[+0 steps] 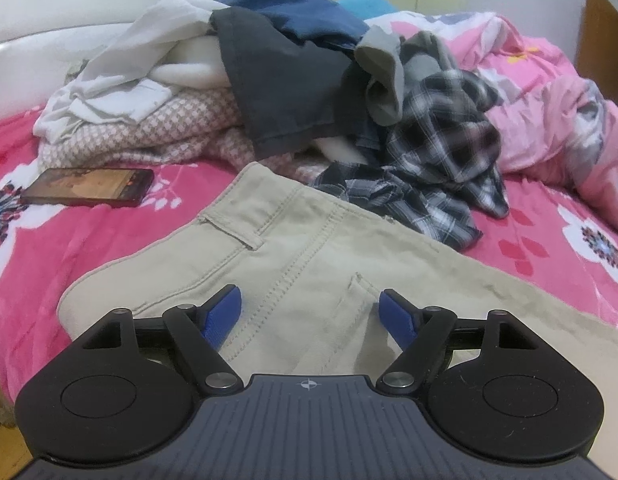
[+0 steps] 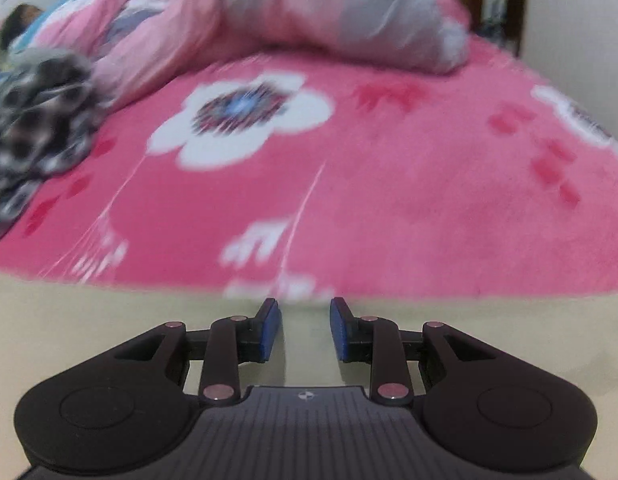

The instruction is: Fold clothes

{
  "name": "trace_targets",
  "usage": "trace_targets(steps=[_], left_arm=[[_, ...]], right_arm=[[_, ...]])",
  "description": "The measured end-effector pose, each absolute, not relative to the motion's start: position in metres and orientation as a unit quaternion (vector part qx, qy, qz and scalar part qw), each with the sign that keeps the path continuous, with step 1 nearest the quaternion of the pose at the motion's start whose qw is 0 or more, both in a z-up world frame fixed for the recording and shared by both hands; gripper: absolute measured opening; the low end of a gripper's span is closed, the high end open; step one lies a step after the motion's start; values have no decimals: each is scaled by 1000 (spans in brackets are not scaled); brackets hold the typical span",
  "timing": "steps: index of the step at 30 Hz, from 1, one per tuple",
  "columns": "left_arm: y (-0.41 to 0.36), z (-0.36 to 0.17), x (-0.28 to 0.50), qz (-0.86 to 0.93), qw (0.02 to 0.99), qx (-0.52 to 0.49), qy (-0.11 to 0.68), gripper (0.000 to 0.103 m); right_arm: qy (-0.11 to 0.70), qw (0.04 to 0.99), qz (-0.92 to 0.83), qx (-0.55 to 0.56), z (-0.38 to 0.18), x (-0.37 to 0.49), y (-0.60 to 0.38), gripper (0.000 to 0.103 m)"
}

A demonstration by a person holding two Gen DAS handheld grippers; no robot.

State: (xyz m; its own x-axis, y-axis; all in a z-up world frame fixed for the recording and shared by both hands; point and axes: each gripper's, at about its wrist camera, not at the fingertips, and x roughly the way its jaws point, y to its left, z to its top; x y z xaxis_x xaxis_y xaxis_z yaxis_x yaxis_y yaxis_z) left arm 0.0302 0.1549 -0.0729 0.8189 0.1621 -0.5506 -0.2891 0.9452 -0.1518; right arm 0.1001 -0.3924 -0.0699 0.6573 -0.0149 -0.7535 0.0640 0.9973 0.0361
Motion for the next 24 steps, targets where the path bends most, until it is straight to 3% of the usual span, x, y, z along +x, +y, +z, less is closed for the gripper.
trace_targets(steps=[7,10,12,13,14,17,20,24], left_arm=[[158,-72,28,123,946,-101,283,77],[156,-70,30,126,945,-97,285,77],[153,-67,31,133,945,-96,284,77],[152,-65,30,136,945,-98,282,77],[151,-63,29,137,945,-98,280,77],[148,-54,22,136,949,-91,270,77],[140,-47,14,122,952,-81,268,77],[123,-40,3,87,956,-73,271,77]], right_arm=[[383,918,-11,102,-41,28,-436,30],[430,898,-47,75,-68,25,-455,29],[408,906,-54,98,-82,37,-479,27],[396,906,-73,129,-83,47,-495,13],[388,906,-105,130,-79,53,-503,7],[371,902,-187,118,-65,58,-520,14],[348,922,-106,137,-41,27,-492,15],[337,931,112,84,-32,-19,-387,15]])
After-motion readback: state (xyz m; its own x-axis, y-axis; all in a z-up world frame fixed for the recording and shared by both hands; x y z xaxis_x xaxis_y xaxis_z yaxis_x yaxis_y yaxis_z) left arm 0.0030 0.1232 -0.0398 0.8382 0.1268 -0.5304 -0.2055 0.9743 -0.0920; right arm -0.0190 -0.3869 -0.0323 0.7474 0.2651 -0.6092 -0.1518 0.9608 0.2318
